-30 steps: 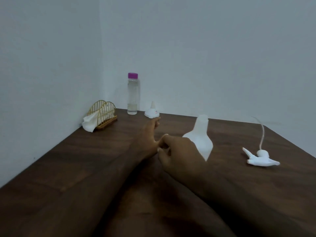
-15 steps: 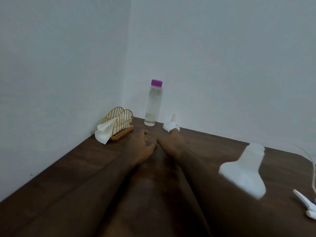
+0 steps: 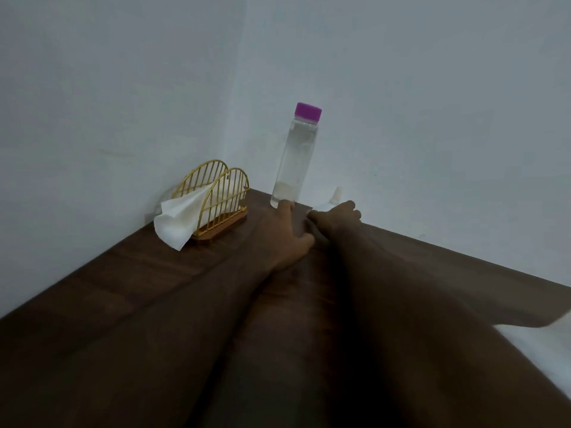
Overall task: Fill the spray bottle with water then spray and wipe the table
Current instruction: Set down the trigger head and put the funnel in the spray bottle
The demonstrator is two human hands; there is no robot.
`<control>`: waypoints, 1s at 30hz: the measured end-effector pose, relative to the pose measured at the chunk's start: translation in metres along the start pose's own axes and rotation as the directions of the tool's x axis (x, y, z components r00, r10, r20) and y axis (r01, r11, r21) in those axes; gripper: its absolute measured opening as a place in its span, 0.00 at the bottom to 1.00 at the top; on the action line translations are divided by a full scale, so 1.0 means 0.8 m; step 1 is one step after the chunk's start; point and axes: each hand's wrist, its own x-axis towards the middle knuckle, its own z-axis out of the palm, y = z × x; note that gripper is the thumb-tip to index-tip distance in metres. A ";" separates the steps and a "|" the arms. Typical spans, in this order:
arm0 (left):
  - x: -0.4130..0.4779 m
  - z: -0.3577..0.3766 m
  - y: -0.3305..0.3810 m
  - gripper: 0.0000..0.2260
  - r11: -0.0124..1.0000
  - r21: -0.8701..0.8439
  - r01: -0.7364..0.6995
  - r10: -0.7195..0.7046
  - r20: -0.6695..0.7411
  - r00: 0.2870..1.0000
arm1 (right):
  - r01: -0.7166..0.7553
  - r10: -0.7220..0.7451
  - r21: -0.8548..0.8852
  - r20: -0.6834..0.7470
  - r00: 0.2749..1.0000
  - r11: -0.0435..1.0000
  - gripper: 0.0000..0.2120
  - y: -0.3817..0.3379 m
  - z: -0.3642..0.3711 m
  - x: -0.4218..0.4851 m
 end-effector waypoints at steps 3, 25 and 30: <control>0.001 -0.001 0.002 0.31 1.000 -0.002 -0.004 0.004 0.009 1.000 | 0.028 -0.029 -0.009 -0.032 0.999 1.000 0.29 0.000 0.004 0.006; -0.201 -0.051 0.137 0.12 0.895 -0.439 -0.079 0.031 -0.114 0.993 | 0.448 -0.457 0.185 0.006 0.890 0.875 0.32 0.086 -0.188 -0.313; -0.222 -0.057 0.193 0.14 0.606 -0.795 0.024 -0.137 -0.074 0.988 | 0.520 -0.491 0.383 -0.179 0.852 0.763 0.36 0.092 -0.260 -0.348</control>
